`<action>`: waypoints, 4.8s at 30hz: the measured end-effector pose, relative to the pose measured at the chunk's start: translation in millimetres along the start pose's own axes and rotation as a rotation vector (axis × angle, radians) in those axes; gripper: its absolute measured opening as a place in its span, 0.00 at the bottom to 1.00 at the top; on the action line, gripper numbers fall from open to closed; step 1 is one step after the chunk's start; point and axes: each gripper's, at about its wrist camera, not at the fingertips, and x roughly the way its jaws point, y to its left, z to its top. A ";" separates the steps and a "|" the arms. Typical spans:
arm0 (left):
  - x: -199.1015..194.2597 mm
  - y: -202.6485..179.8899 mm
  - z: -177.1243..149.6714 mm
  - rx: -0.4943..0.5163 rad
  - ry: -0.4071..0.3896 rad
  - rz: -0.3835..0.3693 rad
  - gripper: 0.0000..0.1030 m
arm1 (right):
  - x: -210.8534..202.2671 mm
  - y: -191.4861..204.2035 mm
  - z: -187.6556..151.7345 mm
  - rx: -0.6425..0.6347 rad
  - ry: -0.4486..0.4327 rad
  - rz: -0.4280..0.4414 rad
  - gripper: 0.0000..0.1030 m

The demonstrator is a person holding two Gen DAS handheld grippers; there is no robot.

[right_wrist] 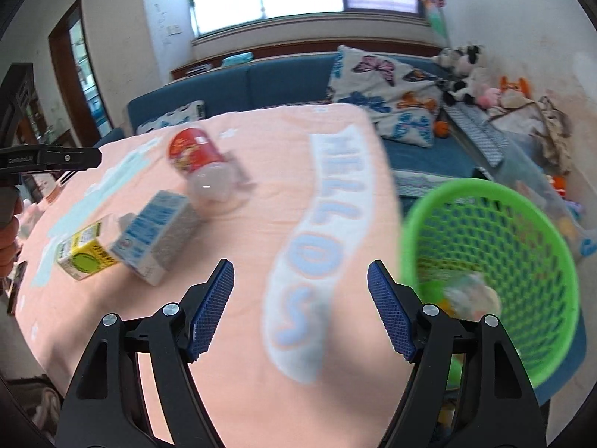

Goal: Collect trash
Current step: 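Move both tools back to the milk carton and the plastic bottle, then grasp the milk carton with the right tool while the left tool grasps the yellow-labelled bottle, then carry the carton and bottle over the green basket with both tools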

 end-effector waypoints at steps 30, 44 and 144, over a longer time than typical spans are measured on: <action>-30.0 112.0 -38.3 0.002 -0.014 0.116 0.76 | 115.8 135.4 53.6 0.162 0.316 0.048 0.79; -6.4 93.9 -58.2 0.125 0.051 0.104 0.77 | 139.4 136.2 47.8 0.169 0.376 0.013 0.78; 59.3 -275.0 21.3 0.442 0.104 -0.309 0.42 | -12.0 -220.1 -28.1 0.389 0.198 -0.219 0.70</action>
